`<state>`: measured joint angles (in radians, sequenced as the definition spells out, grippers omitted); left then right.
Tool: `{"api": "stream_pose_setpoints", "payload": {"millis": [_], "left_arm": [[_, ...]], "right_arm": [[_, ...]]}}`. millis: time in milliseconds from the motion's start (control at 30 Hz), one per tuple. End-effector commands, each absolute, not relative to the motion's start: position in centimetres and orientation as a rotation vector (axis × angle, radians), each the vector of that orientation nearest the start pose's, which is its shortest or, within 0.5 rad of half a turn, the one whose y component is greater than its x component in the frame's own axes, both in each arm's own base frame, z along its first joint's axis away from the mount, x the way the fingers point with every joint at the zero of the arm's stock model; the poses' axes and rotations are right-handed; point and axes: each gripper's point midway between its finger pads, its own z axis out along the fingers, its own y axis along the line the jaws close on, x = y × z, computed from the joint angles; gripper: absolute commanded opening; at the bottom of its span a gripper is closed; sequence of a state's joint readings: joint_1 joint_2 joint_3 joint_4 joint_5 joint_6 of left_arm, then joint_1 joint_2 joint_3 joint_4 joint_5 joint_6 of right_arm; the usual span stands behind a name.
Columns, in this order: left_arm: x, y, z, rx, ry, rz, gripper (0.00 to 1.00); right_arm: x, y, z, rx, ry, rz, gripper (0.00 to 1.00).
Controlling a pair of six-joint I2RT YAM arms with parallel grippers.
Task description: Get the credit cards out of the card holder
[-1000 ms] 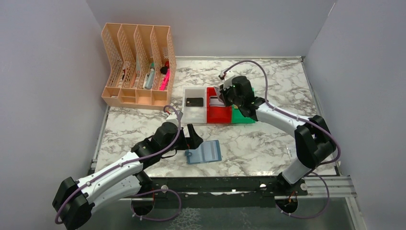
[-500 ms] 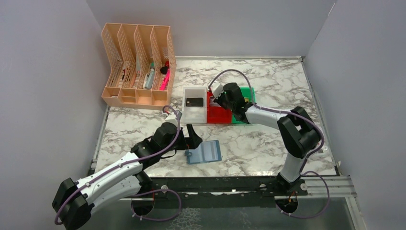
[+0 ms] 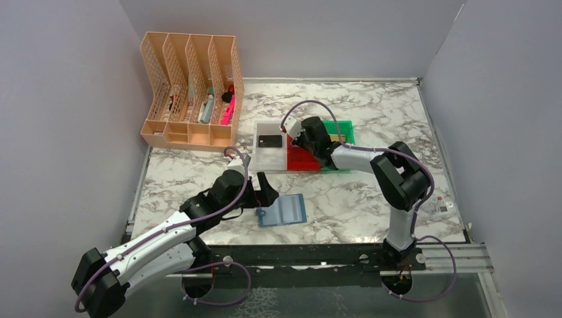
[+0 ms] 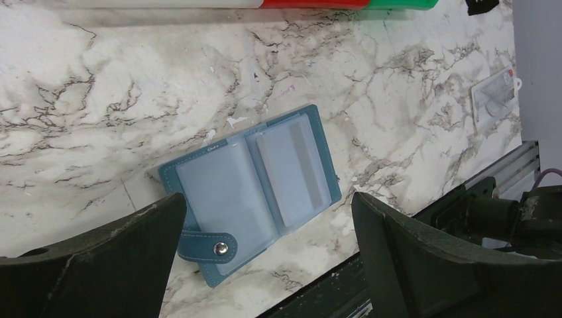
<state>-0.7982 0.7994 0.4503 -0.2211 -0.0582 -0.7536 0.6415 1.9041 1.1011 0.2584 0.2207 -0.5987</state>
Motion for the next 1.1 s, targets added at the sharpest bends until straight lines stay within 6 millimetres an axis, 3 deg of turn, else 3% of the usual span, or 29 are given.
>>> {"api": "stream_pose_setpoints", "payload": {"millis": [0,267,1067], "left_arm": [[18.7,-20.9,11.6,-0.005,2.24,-0.799,0.99],[18.6,-21.0,11.5,-0.009,2.239,-0.805,0.99],[18.4,-21.1,11.3,-0.006,2.248,-0.816,0.99]], "right_arm": [[44.0,24.9,5.8,-1.187,1.826,-0.285,0.15],[43.4,25.3,5.3,-1.217,1.842,-0.246,0.32],[43.0,26.4,6.7,-1.138,1.823,-0.141,0.36]]}}
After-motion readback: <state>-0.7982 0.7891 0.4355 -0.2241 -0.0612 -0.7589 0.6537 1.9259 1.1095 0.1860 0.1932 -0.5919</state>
